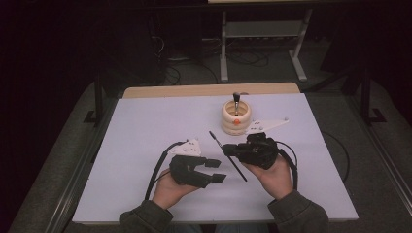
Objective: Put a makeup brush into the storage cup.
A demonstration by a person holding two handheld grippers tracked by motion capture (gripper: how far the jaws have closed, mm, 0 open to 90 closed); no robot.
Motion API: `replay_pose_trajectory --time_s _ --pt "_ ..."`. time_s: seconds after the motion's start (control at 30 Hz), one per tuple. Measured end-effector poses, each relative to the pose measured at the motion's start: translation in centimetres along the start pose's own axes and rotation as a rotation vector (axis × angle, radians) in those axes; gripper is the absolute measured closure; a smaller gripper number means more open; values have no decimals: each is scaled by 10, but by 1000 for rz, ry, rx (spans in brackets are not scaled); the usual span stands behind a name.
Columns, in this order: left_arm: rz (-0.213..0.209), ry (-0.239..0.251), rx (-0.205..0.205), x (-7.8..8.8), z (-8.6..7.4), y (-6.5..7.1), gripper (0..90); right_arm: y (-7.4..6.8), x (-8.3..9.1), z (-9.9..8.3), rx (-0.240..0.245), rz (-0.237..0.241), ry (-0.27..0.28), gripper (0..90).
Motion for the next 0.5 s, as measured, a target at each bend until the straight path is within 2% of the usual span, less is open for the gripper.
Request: replay_pose_trajectory --time_s 0.03,0.1,0.13,0.17,0.3,0.5 --pt "0 0 0 0 0 0 479 -2 -2 0 -3 3 2 851" --pt "-15 21 35 -1 1 -3 501 -3 -4 1 3 3 9 851" --pt "-15 21 35 -1 1 -3 503 -3 -4 1 3 3 9 851" --pt "-26 38 54 -3 1 -5 510 -5 -7 1 5 6 11 850" --pt "-47 64 87 -4 3 -6 556 -8 -10 1 14 1 19 850" --pt "-49 74 111 -6 2 -9 596 -13 -13 2 25 -2 38 850"
Point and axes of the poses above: each handheld gripper's, and its own axes: x roughly backward along the jaws, z roughly out of its top, y roughly to its right, the point moved 4 cm from there along -x, roughly forward along the jaws, and after that the axes turned 6 degrees about -x, right-handed, at the moved point
